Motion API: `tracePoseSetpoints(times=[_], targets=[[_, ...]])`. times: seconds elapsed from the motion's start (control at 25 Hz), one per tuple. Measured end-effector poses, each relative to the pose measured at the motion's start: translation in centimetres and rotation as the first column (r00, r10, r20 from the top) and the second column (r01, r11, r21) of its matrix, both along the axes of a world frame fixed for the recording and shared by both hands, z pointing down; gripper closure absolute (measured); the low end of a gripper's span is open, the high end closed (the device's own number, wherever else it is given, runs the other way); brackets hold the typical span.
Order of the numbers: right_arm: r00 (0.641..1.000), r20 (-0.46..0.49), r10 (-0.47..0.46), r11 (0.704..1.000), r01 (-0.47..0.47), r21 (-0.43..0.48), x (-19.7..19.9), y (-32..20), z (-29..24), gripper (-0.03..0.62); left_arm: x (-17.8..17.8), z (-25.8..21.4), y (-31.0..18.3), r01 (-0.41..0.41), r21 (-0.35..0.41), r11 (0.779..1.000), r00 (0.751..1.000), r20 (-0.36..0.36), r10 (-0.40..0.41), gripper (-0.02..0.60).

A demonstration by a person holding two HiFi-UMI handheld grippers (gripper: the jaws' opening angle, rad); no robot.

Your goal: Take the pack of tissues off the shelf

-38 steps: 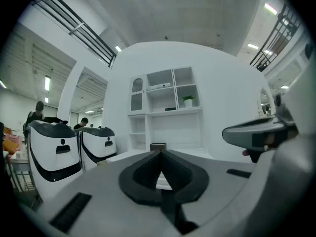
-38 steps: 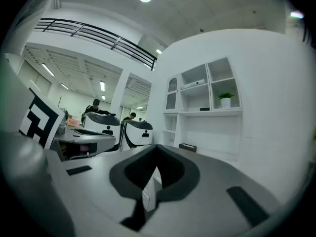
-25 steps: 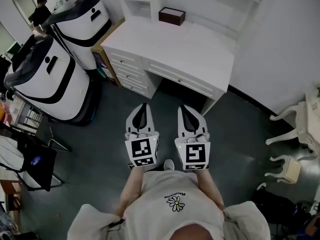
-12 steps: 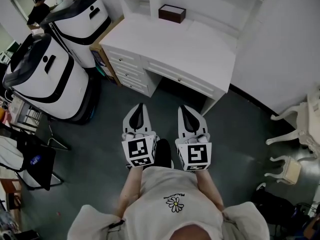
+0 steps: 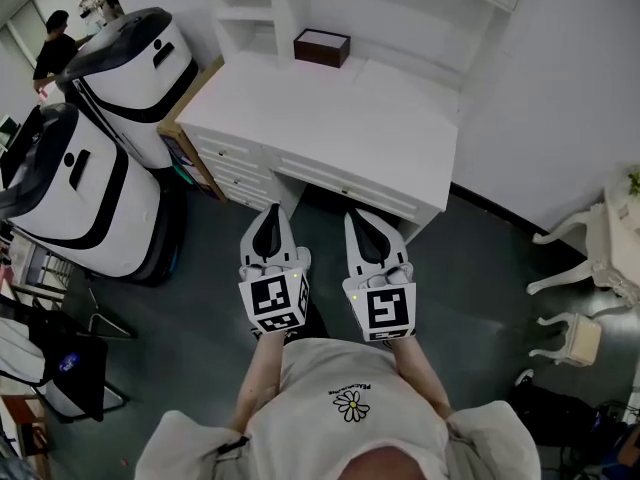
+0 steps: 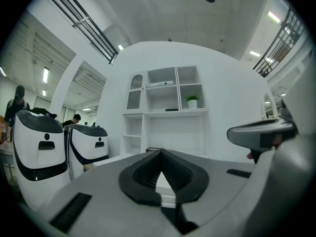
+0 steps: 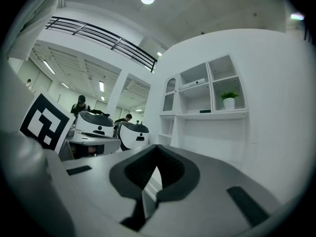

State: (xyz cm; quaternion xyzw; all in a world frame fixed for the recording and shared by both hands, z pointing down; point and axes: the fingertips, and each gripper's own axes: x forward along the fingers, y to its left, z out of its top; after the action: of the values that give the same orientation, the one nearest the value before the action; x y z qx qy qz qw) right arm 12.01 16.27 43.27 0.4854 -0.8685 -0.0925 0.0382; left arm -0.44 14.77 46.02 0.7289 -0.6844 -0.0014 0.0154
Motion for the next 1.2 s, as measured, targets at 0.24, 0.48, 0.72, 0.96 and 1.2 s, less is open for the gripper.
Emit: tracePoseSetpoints(times=[0.24,0.48,0.72,0.96,1.2], targets=[[0.999,-0.023,0.031,0.999,-0.031,0.009,-1.2,-6.7,-0.9,0.592,-0.7,-1.2,-7.3,-0.037,0.025,0.999,0.999,-0.012,0.037,0.583],[0.997,-0.025,0.067,0.998,-0.067,0.022,-4.1,-15.5,-2.8,0.592,-3.0,-3.8,-16.0,-0.085,0.054,0.995,0.996,-0.015,0.086,0.583],[0.991,-0.023,0.135,0.990,-0.133,0.051,-6.1,-25.4,-5.0,0.591,-5.4,-6.9,-25.8,-0.137,0.096,0.986,0.990,-0.021,0.139,0.583],[0.975,-0.041,0.218,0.974,-0.214,0.081,-6.5,-33.9,-5.8,0.592,-6.7,-8.1,-34.1,-0.194,0.113,0.974,0.980,-0.021,0.198,0.583],[0.958,-0.017,0.286,0.957,-0.284,0.064,-6.7,-39.4,-6.1,0.592,-7.5,-8.0,-39.7,-0.243,0.112,0.963,0.969,-0.013,0.246,0.583]])
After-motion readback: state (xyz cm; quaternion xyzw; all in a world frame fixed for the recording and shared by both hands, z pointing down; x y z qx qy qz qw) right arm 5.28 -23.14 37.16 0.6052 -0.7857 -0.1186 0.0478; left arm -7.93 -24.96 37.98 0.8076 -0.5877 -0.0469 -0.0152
